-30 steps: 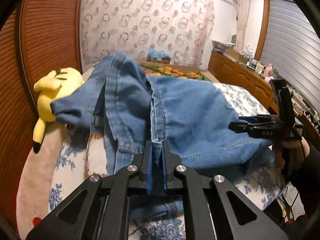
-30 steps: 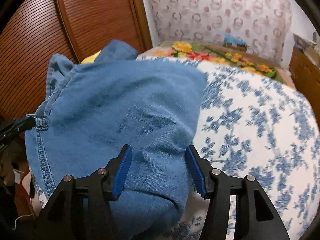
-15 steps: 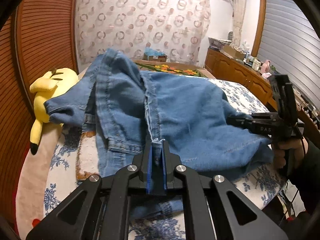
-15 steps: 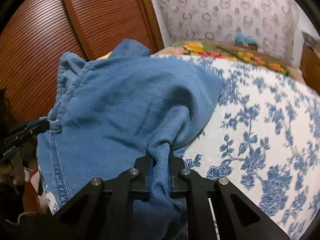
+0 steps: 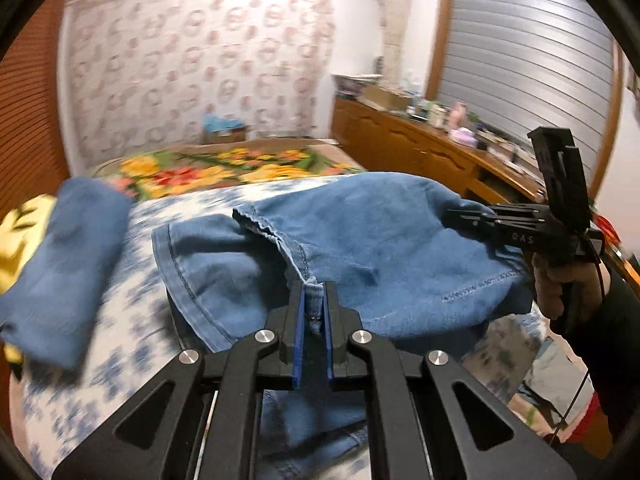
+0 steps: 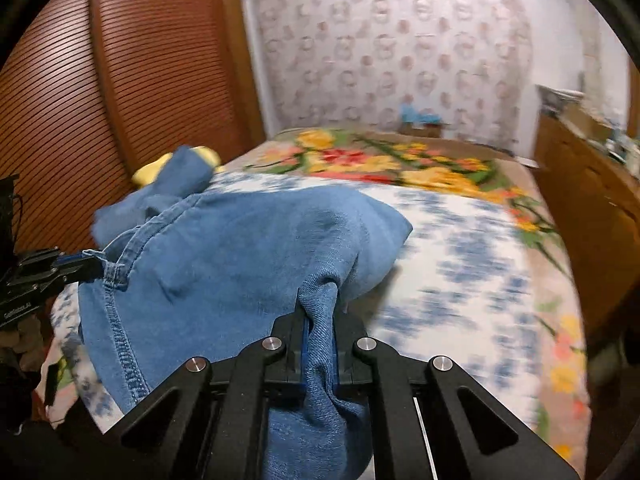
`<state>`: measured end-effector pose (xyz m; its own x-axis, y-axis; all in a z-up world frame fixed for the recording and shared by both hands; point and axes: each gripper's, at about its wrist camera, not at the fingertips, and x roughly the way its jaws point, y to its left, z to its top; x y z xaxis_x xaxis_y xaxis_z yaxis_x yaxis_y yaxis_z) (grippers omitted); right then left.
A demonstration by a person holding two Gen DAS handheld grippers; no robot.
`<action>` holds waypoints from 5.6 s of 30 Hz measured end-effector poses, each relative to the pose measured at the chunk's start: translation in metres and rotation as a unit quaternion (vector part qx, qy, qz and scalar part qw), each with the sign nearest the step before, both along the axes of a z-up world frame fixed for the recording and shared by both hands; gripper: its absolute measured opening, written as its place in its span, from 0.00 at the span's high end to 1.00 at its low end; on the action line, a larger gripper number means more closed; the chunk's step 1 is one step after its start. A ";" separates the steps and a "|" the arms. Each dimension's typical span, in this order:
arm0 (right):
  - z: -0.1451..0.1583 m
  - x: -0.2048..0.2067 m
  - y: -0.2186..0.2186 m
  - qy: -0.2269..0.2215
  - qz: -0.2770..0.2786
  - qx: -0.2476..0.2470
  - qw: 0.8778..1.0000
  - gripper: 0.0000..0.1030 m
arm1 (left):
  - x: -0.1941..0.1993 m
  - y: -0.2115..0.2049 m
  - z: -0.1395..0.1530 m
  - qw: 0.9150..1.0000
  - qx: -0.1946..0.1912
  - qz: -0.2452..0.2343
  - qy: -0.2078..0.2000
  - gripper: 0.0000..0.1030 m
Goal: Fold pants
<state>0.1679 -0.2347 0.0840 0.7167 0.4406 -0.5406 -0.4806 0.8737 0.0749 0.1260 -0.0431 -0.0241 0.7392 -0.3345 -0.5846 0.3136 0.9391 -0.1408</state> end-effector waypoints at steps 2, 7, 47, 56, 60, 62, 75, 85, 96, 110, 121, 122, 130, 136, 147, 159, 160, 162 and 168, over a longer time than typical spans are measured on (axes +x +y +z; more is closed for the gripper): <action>-0.001 -0.003 -0.020 0.011 -0.016 -0.007 1.000 0.92 | 0.008 -0.019 0.001 1.000 0.001 -0.017 0.000 0.91; -0.004 -0.019 -0.031 0.013 -0.058 -0.036 0.998 0.72 | 0.005 -0.035 -0.003 1.000 0.000 -0.028 0.005 0.91; -0.054 -0.057 -0.043 0.002 -0.063 -0.013 0.998 0.45 | 0.077 -0.002 -0.008 0.999 0.035 0.028 0.028 0.56; -0.059 -0.053 -0.057 0.012 -0.061 0.002 0.998 0.45 | 0.124 -0.013 -0.035 0.994 0.042 0.019 0.100 0.74; -0.062 -0.053 -0.063 0.015 -0.064 0.007 0.998 0.45 | 0.100 -0.018 -0.011 0.998 0.035 0.003 0.044 0.96; -0.063 -0.053 -0.065 0.016 -0.066 0.010 0.998 0.45 | 0.082 -0.015 0.013 0.999 0.028 0.020 -0.006 0.97; -0.067 -0.056 -0.074 0.018 -0.077 0.023 0.997 0.37 | 0.076 0.020 -0.005 0.995 0.053 0.072 0.035 0.83; -0.057 -0.068 -0.078 0.010 -0.083 0.012 0.996 0.37 | 0.042 -0.002 -0.001 1.000 0.016 0.013 0.014 0.24; -0.063 -0.063 -0.092 0.010 -0.093 0.005 0.996 0.36 | 0.007 -0.059 -0.012 0.998 0.052 -0.039 0.015 0.24; -0.084 -0.043 -0.099 0.071 -0.064 0.050 0.994 0.38 | 0.002 -0.056 -0.055 0.995 0.078 -0.021 0.053 0.24; -0.042 -0.060 -0.086 0.020 -0.019 0.081 0.996 0.80 | -0.012 -0.017 -0.042 0.998 0.049 0.007 0.047 0.24; -0.033 -0.062 -0.081 0.008 -0.016 0.080 0.997 0.80 | -0.014 -0.010 -0.040 0.998 0.046 0.012 0.046 0.24; 0.019 -0.072 -0.018 -0.058 0.041 0.066 0.995 0.81 | -0.034 0.050 -0.017 0.997 0.035 0.066 0.020 0.24; 0.028 -0.068 0.049 -0.073 0.109 0.046 0.990 0.82 | -0.050 0.090 -0.010 0.994 0.029 0.102 0.008 0.24; -0.041 -0.061 0.149 0.020 0.224 -0.027 0.974 0.82 | -0.065 0.147 -0.011 0.987 0.018 0.162 0.004 0.24; -0.016 -0.095 0.106 -0.019 0.206 -0.002 0.978 0.51 | -0.061 0.135 -0.004 0.989 0.014 0.148 -0.007 0.24; -0.012 -0.095 0.099 -0.026 0.195 -0.001 0.980 0.51 | -0.060 0.130 -0.002 0.990 0.013 0.143 -0.009 0.24; -0.011 -0.087 0.084 -0.038 0.167 -0.006 0.985 0.50 | -0.057 0.120 0.000 0.992 0.009 0.129 -0.011 0.24; -0.015 -0.046 0.073 -0.047 0.090 -0.030 0.994 0.50 | -0.043 0.086 -0.012 0.996 0.010 0.085 0.009 0.24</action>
